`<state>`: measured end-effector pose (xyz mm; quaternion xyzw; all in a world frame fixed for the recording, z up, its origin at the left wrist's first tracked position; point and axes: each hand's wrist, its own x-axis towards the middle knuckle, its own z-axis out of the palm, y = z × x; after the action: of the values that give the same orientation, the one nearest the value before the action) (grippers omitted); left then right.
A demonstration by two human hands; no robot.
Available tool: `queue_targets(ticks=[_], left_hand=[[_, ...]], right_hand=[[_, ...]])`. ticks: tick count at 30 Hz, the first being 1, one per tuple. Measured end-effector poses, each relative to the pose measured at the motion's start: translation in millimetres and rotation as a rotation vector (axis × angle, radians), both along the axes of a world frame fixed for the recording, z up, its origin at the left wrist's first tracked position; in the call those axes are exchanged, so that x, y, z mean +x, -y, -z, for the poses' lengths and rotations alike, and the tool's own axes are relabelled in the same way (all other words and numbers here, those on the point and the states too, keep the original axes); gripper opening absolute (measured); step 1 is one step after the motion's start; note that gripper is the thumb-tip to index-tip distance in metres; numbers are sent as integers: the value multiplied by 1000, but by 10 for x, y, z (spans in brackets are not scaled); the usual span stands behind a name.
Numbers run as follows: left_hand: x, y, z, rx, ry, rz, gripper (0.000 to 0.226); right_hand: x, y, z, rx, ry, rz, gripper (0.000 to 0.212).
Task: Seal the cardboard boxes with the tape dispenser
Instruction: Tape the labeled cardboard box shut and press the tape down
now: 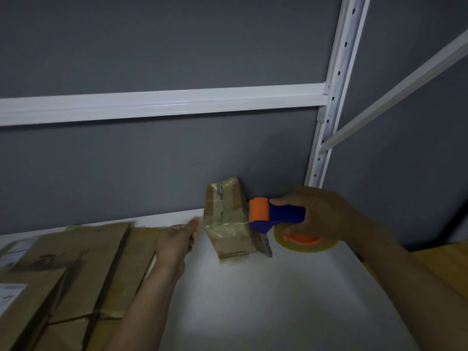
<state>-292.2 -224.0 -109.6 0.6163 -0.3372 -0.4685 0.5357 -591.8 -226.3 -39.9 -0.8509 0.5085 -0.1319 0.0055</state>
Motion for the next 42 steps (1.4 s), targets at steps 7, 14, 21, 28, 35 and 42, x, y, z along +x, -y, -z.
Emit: queue_targets(ticks=[7,14,21,28,35,42], left_hand=[[-97,36,159,76,-68,149,35],[-151,95,97,121,420,326,66],[-111,90,184,-531,704,311,74],[-21,207,288,-668,1560,729,112],[-81,255,312,-627,1620,650,115],[-100,253,270,-591,1630,662,110]], right_hand=[[-38,28,203,72,-75,46,71],[-105,10,466,228,28,90,69],[219,-10,507,140,-25,24,70],[394,-34,586,58,-21,32,73],[102,-205,476,106,-60,29,71],[44,-326,545,-73,-88,-5,68]])
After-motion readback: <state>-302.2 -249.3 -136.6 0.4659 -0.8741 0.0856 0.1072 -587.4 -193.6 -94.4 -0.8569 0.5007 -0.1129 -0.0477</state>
